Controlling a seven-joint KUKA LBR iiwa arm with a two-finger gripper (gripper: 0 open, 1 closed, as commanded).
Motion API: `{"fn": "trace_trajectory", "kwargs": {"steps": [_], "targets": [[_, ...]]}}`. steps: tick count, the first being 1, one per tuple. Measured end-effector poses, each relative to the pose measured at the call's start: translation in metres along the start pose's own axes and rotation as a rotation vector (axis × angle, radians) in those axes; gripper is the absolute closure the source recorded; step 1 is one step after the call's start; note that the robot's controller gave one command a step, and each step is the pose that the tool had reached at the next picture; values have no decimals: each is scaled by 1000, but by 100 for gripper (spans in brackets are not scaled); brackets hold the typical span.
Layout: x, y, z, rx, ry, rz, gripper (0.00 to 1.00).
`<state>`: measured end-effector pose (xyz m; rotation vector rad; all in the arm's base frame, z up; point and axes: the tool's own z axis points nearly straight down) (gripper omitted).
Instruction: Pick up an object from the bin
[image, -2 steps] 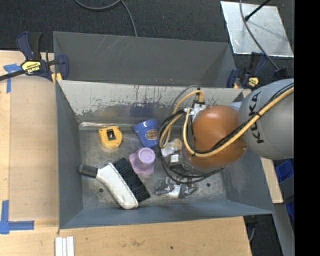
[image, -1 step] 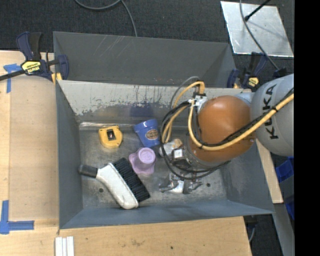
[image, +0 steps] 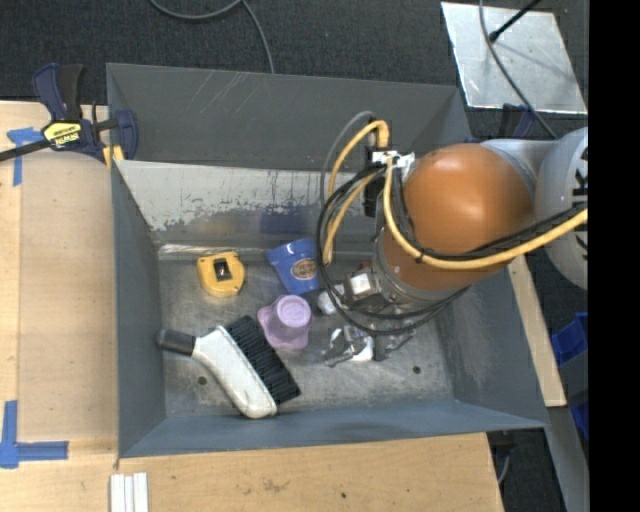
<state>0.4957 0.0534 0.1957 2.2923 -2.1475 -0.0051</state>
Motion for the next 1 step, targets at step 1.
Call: {"fn": "trace_trajectory", "kwargs": {"steps": [1], "targets": [[8, -6, -60, 1, -1, -127, 100]]}}
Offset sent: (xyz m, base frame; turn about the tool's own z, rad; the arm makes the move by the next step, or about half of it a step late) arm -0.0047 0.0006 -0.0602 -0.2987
